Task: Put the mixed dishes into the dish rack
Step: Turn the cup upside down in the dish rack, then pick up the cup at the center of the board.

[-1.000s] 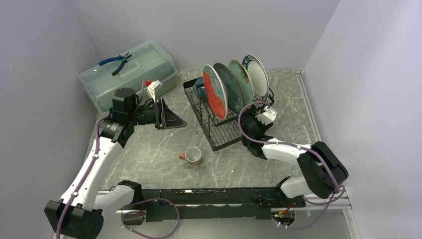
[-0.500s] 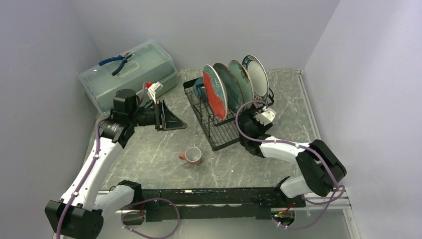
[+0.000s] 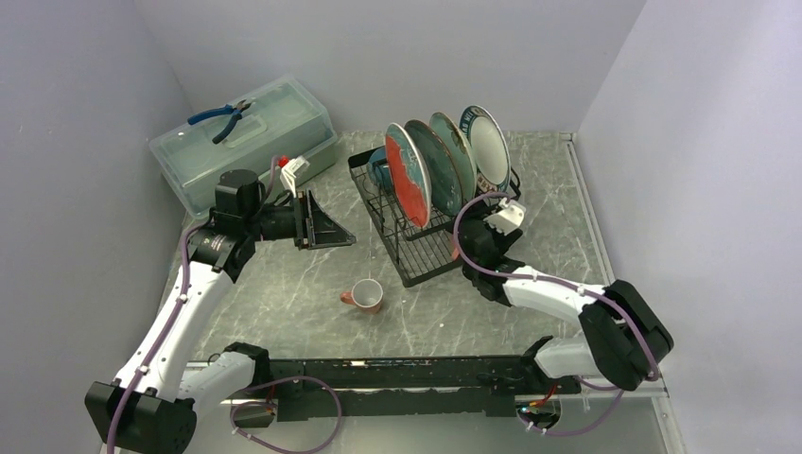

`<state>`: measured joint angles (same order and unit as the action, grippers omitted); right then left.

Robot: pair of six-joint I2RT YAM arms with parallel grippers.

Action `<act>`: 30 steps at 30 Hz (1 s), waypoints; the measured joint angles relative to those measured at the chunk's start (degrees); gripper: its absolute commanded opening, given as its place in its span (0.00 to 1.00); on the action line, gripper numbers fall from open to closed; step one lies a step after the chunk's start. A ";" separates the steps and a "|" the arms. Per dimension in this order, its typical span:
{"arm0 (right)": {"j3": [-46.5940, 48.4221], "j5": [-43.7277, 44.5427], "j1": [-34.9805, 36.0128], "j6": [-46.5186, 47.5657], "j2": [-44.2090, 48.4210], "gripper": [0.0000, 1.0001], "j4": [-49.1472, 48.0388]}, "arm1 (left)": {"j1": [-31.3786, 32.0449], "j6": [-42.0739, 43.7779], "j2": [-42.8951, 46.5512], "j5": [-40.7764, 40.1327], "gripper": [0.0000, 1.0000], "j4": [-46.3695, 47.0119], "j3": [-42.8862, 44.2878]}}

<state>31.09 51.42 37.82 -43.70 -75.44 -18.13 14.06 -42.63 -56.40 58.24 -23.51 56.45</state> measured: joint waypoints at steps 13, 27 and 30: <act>-12.70 -12.52 1.01 11.85 21.81 1.00 5.44 | -0.09 5.33 -0.24 -4.20 0.50 -6.21 0.04; -12.22 -23.89 1.73 19.58 45.35 1.00 13.53 | -0.17 9.27 -5.22 -13.49 0.51 -13.68 -1.16; -10.82 -25.62 1.73 19.98 46.49 1.00 16.79 | -0.13 9.16 -7.02 -14.62 0.51 -13.57 -2.73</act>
<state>20.27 25.80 39.55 -23.73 -28.95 -1.34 13.93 -33.47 -63.42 43.62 -37.08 53.71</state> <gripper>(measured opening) 0.994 0.509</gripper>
